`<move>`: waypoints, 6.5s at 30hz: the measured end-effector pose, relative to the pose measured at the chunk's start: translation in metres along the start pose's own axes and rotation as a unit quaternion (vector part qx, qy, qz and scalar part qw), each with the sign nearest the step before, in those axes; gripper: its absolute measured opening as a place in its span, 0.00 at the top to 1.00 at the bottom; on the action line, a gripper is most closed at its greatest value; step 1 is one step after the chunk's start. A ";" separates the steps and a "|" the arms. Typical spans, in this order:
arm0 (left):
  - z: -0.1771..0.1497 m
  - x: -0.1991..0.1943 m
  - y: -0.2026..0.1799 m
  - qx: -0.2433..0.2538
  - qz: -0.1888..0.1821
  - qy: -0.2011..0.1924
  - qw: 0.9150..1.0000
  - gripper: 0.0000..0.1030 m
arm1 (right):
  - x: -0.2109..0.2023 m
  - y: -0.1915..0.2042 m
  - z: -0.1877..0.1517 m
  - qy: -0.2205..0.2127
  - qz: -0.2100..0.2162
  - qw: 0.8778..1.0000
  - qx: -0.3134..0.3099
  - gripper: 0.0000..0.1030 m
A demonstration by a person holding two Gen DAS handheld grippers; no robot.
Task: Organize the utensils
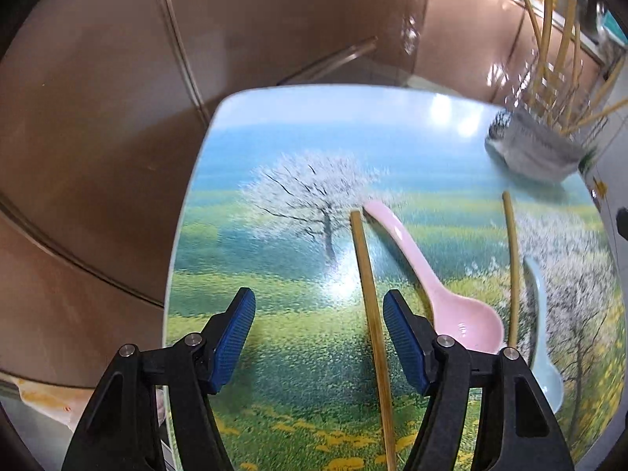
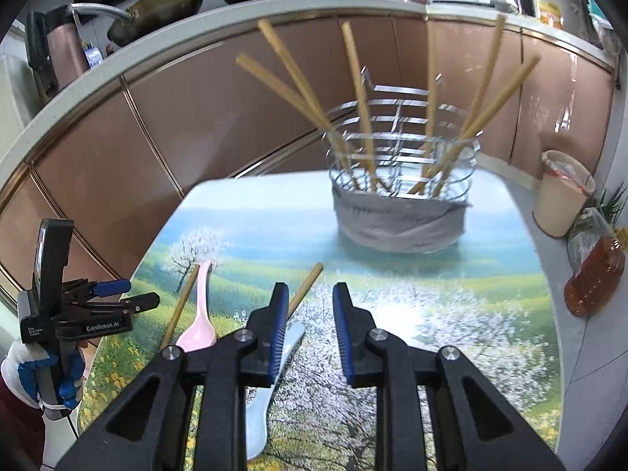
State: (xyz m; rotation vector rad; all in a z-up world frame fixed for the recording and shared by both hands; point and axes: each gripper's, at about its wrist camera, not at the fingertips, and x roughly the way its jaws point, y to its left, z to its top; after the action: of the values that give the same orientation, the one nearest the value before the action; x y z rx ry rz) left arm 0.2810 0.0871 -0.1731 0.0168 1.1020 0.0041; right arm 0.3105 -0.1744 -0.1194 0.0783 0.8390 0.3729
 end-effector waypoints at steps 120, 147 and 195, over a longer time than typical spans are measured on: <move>0.145 -0.259 -0.127 0.041 -0.183 -0.303 0.934 0.94 | -0.204 -0.051 0.140 -0.265 0.029 0.964 0.013 0.94; 0.218 -0.075 -0.209 0.049 -0.137 -0.252 0.957 0.94 | -0.016 -0.086 0.153 -0.202 -0.035 0.978 -0.025 0.94; -0.003 -0.263 -0.093 -0.011 0.013 -0.359 0.933 0.32 | -0.205 -0.008 -0.001 -0.214 -0.066 0.974 -0.009 0.76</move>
State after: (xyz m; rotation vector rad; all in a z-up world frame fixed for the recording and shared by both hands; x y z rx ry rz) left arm 0.1592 -0.0092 0.0586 0.0113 0.3675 0.0315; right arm 0.1880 -0.2546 0.0241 0.0818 0.4107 0.2254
